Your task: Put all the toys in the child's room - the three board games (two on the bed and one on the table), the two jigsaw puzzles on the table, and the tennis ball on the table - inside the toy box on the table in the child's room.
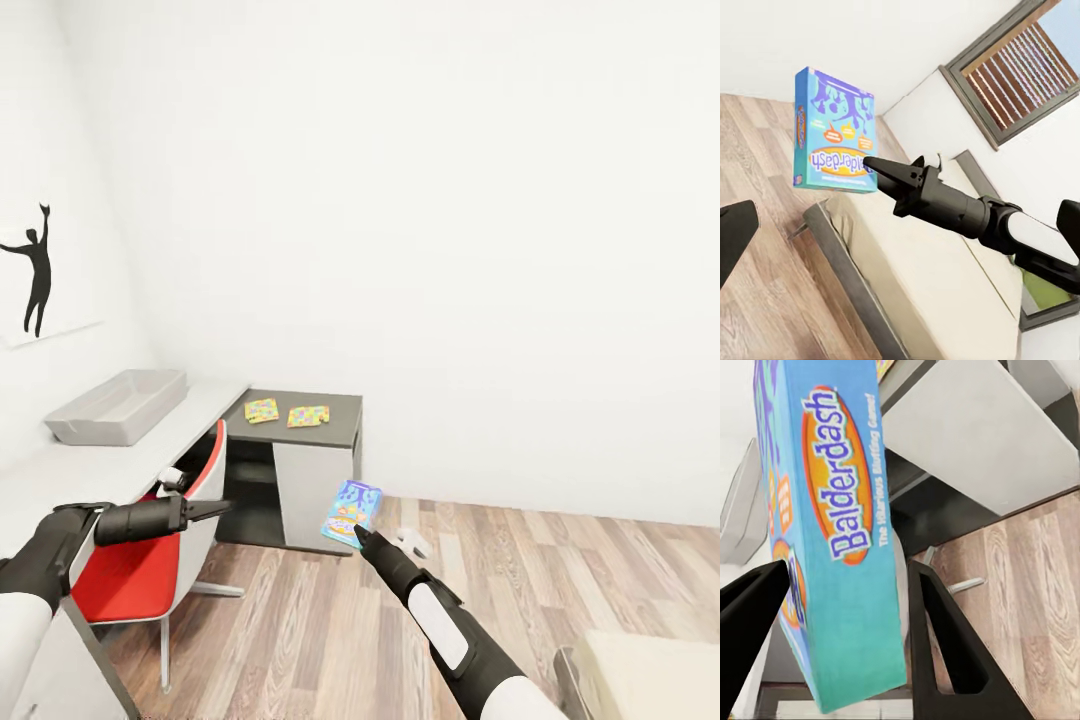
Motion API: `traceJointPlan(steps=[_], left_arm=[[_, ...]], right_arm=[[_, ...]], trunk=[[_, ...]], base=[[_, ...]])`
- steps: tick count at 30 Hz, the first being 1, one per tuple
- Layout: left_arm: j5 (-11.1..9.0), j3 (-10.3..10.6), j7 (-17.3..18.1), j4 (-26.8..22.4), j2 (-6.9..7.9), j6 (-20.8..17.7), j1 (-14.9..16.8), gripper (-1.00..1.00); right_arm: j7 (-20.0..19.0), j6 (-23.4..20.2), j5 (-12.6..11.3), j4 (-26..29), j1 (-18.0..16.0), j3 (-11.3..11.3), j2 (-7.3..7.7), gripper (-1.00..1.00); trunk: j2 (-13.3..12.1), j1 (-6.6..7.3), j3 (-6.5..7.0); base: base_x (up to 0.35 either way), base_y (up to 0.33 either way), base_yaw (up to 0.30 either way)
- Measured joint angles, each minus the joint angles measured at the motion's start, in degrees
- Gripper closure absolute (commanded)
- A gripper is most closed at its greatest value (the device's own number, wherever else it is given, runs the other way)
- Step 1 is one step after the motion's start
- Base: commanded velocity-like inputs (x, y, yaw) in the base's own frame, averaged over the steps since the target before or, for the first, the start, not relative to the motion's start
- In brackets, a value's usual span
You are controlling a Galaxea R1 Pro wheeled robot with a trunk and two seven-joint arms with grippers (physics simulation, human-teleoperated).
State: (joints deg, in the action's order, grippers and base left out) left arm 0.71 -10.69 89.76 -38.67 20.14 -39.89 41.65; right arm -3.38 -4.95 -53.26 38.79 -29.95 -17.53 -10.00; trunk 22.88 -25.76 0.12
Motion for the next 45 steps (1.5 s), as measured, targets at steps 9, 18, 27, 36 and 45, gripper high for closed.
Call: traceJointPlan(steps=[9,18,27,36,45], left_arm=[[0.0,0.1,0.0,0.0,-0.01,0.1,0.0,-1.0],[0.0,0.0,0.0,0.0,-0.01,0.0,0.0,-1.0],[0.0,0.1,0.0,0.0,-0.02,0.0,0.0,-1.0],[0.1,0.1,0.0,0.0,-0.02,0.0,0.0,-1.0],[0.1,0.0,0.0,0.0,-0.02,0.0,0.0,-1.0]], right_arm=[[0.0,0.0,0.0,0.0,0.0,0.0,0.0,1.0],[-0.1,0.1,0.0,0.1,0.0,0.0,0.0,1.0],[-0.1,0.0,0.0,0.0,0.0,0.0,0.0,1.0],[-0.1,0.1,0.0,0.1,0.0,0.0,0.0,1.0],[-0.1,0.1,0.0,0.1,0.0,0.0,0.0,1.0]], trunk=[[0.0,0.0,0.0],[0.0,0.0,0.0],[0.0,0.0,0.0],[0.0,0.0,0.0],[0.0,0.0,0.12]], base=[[0.0,-0.063,0.287],[0.0,-0.088,0.073],[0.0,-0.002,0.001],[0.0,0.0,0.001],[0.0,0.0,0.211]])
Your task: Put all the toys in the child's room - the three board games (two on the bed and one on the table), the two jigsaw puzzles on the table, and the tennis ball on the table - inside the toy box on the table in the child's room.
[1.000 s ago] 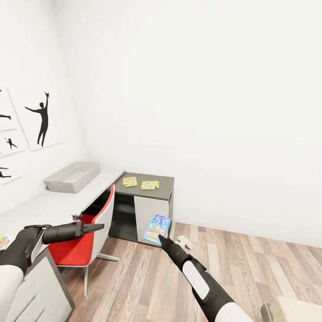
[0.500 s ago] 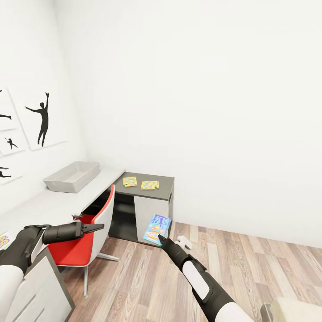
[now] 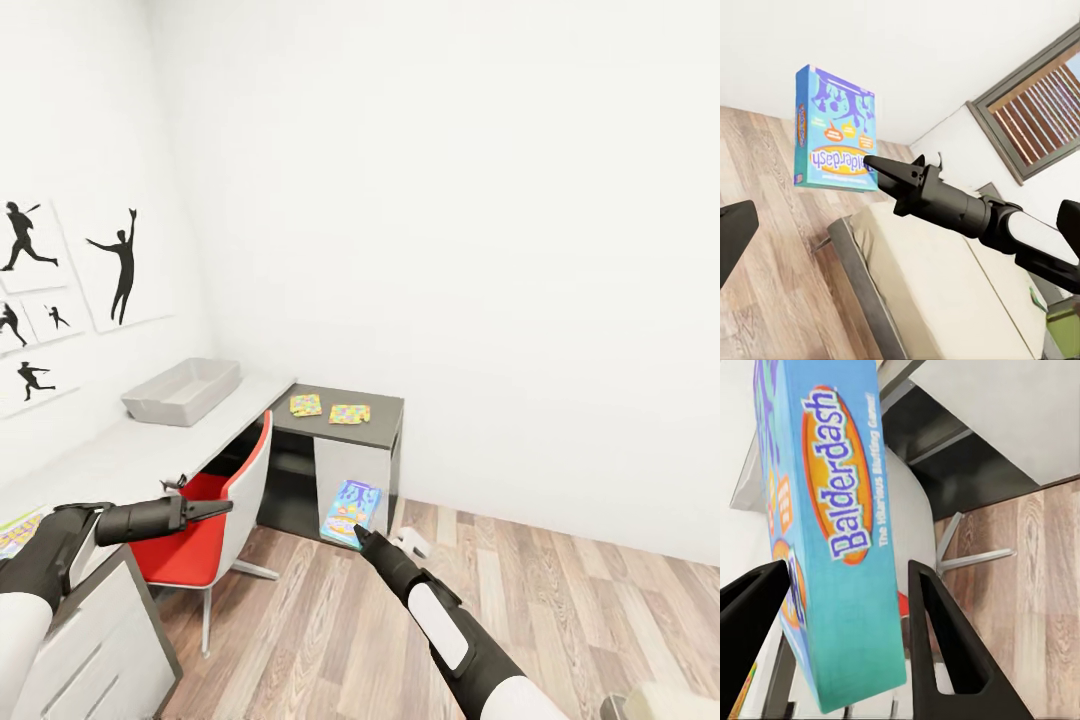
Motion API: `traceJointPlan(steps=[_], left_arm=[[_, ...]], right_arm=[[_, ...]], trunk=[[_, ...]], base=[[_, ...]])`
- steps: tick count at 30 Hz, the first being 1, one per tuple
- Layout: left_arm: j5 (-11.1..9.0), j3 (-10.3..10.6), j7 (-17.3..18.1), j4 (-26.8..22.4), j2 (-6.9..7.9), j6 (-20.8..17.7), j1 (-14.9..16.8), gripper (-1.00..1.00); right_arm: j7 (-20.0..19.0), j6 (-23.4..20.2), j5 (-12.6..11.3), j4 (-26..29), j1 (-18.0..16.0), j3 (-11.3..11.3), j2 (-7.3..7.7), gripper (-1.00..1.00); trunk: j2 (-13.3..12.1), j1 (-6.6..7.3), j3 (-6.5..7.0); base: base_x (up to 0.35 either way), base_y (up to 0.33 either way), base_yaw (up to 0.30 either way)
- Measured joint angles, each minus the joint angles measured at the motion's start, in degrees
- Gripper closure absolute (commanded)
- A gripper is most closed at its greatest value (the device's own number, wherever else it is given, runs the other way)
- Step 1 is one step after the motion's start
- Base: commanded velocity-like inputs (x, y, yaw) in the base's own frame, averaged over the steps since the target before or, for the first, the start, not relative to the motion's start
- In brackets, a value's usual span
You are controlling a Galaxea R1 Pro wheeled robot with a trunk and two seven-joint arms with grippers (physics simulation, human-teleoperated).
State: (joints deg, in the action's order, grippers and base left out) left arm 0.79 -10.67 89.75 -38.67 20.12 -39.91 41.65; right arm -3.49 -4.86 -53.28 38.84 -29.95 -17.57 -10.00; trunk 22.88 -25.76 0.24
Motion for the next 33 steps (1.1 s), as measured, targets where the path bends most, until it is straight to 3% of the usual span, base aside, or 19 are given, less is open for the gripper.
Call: traceJointPlan(steps=[7,24,33], left_arm=[[0.0,0.0,0.0,0.0,0.0,0.0,0.0,-1.0],[0.0,-0.1,0.0,0.0,0.0,0.0,0.0,-1.0],[0.0,-0.1,0.0,0.0,0.0,0.0,0.0,-1.0]], right_arm=[[0.0,0.0,0.0,0.0,0.0,0.0,0.0,1.0],[0.0,0.0,0.0,0.0,0.0,0.0,0.0,1.0],[0.0,0.0,0.0,0.0,0.0,0.0,0.0,1.0]], trunk=[[0.0,0.01,0.02],[0.0,0.01,0.03],[0.0,0.01,0.02]], base=[[0.064,0.0,0.197],[0.122,0.0,0.014],[0.126,0.0,0.24]])
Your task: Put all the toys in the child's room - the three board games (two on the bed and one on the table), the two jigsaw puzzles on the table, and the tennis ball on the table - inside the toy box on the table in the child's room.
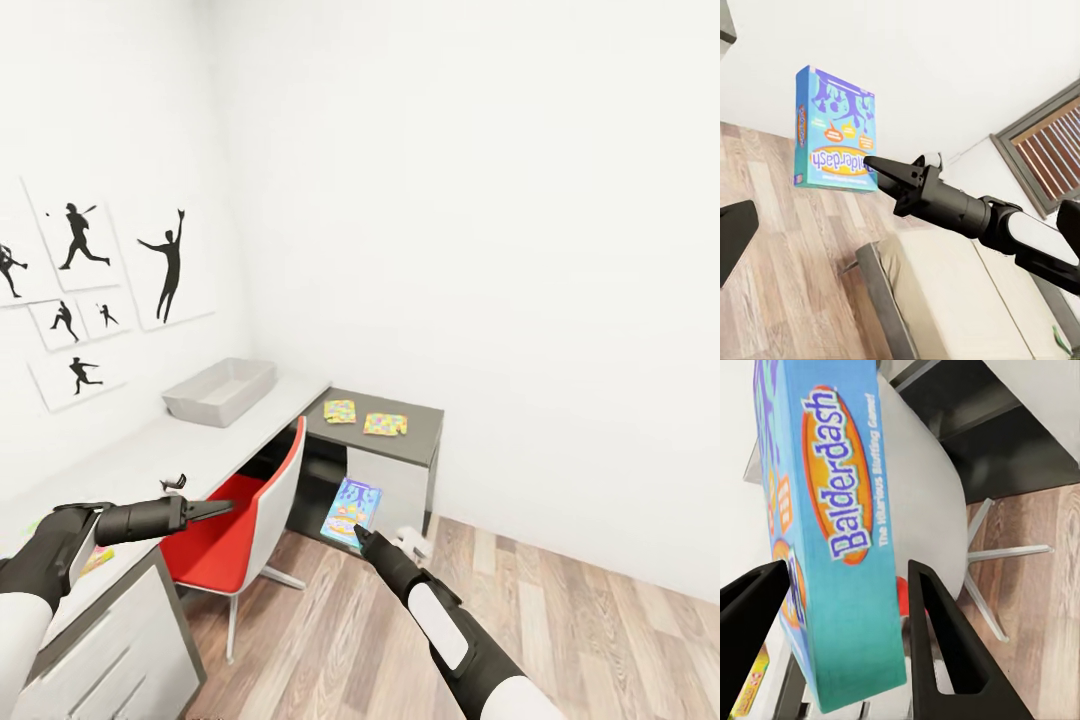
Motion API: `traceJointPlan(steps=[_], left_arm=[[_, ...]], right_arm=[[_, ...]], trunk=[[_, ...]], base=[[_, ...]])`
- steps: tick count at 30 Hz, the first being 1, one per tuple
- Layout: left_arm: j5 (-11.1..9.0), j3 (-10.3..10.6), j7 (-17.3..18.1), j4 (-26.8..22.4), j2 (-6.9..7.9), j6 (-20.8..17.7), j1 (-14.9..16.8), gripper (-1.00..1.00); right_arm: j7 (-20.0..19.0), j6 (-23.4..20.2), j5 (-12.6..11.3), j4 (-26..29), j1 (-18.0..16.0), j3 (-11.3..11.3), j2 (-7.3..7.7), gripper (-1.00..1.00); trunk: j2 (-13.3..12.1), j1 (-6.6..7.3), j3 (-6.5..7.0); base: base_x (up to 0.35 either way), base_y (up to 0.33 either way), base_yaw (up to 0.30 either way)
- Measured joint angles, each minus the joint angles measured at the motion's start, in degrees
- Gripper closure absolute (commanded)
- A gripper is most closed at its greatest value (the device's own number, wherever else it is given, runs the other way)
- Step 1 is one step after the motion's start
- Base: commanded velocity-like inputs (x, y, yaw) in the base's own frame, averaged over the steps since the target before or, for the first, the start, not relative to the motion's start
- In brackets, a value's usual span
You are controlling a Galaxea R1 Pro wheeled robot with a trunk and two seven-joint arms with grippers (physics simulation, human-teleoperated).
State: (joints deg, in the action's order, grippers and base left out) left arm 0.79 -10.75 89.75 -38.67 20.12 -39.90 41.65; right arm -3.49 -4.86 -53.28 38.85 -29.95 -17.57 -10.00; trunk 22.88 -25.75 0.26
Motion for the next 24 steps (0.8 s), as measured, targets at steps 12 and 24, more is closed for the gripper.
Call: traceJointPlan(steps=[12,24], left_arm=[[0.0,0.1,0.0,0.0,0.0,0.1,0.0,-1.0],[0.0,0.1,0.0,0.0,0.0,0.0,0.0,-1.0]], right_arm=[[0.0,0.0,0.0,0.0,0.0,-0.8,0.0,1.0],[0.1,0.0,0.0,0.1,0.0,-1.2,0.0,1.0]], trunk=[[0.0,0.0,0.0],[0.0,-0.01,0.0]], base=[[0.126,0.0,0.058],[0.108,-0.009,0.162]])
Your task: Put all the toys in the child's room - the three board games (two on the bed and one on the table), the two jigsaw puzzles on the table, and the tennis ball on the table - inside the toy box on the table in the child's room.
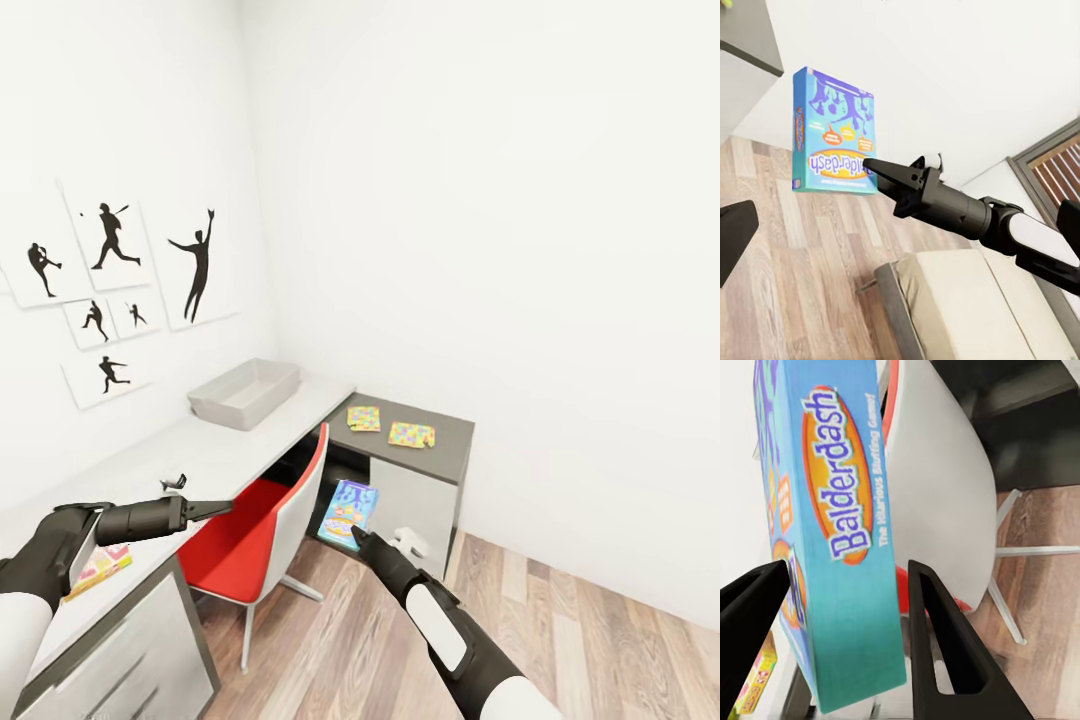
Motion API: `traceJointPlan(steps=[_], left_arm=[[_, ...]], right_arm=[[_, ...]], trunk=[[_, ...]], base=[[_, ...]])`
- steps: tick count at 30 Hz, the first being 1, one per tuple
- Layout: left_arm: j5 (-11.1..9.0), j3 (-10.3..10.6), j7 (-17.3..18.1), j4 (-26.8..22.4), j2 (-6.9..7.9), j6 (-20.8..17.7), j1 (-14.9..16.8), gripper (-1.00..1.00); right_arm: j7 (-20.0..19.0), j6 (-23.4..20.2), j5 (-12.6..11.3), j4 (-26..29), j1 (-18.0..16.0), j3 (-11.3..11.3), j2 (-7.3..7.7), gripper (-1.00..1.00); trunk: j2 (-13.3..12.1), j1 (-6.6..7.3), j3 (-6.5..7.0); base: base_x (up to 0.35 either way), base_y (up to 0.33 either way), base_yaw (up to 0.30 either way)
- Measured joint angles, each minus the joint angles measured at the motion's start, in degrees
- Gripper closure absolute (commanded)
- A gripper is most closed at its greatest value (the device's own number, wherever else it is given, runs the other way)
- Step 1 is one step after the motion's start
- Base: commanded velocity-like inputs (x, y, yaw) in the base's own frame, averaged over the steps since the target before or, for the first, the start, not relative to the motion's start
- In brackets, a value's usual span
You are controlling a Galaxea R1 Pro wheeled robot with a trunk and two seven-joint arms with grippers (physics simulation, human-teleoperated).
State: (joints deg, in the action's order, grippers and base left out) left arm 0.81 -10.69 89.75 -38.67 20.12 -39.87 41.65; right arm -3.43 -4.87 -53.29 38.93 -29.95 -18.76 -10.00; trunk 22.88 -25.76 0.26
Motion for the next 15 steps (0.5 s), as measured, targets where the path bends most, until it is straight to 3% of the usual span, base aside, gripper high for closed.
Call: traceJointPlan(steps=[4,15], left_arm=[[0.0,-0.1,0.0,0.0,0.11,0.0,0.0,-1.0],[0.0,-0.2,0.0,0.0,0.2,-0.1,0.0,-1.0]], right_arm=[[-0.1,0.0,0.0,0.0,0.0,0.0,0.0,1.0],[-0.2,0.0,0.0,0.0,0.0,0.0,0.0,1.0]], trunk=[[0.0,0.0,0.0],[0.0,0.0,0.0]], base=[[0.016,-0.005,0.14],[0.002,-0.001,0.014]])
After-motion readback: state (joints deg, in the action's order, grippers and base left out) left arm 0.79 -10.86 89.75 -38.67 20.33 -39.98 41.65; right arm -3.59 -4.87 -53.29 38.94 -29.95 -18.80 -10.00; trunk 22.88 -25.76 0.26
